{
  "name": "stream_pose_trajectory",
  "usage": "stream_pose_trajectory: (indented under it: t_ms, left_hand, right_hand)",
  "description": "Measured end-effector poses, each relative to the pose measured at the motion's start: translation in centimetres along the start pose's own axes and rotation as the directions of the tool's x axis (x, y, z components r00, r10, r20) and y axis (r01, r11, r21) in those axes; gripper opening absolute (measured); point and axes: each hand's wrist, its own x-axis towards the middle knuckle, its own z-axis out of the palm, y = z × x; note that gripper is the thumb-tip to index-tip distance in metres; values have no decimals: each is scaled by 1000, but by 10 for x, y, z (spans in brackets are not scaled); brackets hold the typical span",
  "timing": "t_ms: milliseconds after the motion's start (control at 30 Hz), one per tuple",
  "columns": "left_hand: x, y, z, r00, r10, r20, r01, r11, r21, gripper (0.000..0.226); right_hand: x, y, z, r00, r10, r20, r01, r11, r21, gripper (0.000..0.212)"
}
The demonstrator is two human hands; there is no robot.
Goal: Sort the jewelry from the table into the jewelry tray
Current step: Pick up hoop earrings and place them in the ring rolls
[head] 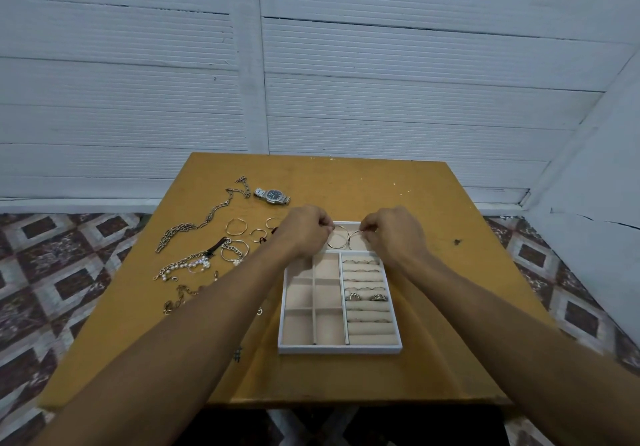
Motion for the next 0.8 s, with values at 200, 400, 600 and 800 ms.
stream_pose_trajectory:
  t_ms: [200,400,600,800]
  left_hand:
    - [2,-1,3,1000,7,-22,-6,1000,2,7]
    - [5,0,8,1000,9,-17,-8,1000,22,8]
    - [9,4,12,1000,-2,-13,3,1000,25,11]
    - [10,8,17,1000,-12,-19,13,999,48,14]
  right_hand:
    - [-2,2,4,1000,-2,9,3,996,-90,24]
    - [-3,1,3,999,38,27,-35,993,-113,26]
    - [-3,-2,2,996,71,45,-63,988,-144,25]
    - [-5,3,-5,999,41,-34,-43,998,-54,21]
